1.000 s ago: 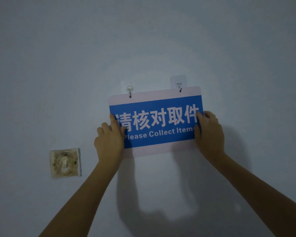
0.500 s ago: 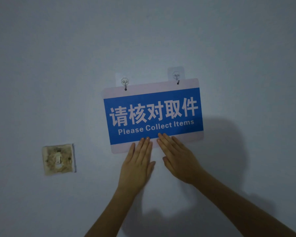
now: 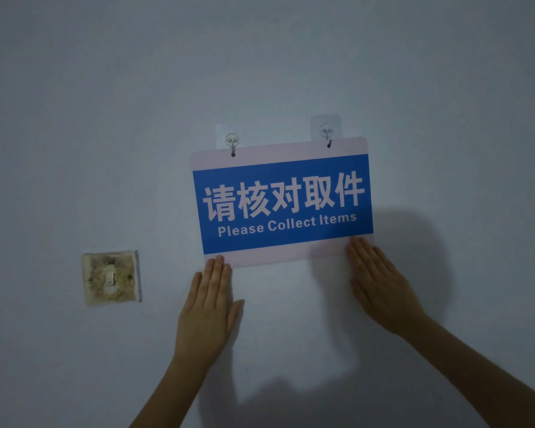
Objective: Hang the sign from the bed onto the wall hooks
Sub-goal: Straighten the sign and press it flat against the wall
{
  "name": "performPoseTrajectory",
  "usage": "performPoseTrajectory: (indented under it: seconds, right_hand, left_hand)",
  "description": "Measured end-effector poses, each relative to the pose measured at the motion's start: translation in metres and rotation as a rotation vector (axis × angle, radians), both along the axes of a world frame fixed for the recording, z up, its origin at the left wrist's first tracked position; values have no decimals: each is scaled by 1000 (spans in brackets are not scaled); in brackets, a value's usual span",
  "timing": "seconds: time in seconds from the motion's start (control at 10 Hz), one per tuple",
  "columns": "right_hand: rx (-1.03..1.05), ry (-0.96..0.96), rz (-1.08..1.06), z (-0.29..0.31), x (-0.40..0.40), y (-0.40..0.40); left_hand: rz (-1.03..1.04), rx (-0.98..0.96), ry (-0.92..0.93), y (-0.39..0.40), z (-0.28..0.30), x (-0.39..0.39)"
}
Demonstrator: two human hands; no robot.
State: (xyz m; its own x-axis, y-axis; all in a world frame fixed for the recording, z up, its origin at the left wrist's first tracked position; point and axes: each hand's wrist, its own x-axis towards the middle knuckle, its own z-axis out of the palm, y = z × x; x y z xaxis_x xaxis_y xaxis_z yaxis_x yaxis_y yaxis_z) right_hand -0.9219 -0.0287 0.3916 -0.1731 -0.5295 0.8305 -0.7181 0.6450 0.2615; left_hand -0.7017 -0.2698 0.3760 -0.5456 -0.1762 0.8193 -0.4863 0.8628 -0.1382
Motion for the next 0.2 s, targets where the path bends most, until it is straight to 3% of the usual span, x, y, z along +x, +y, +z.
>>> performPoseTrajectory:
  seconds: [0.2]
  right_hand:
    - [-63, -46, 4, -2, -10, 25]
  left_hand:
    - [-8, -18, 115, 1, -22, 24]
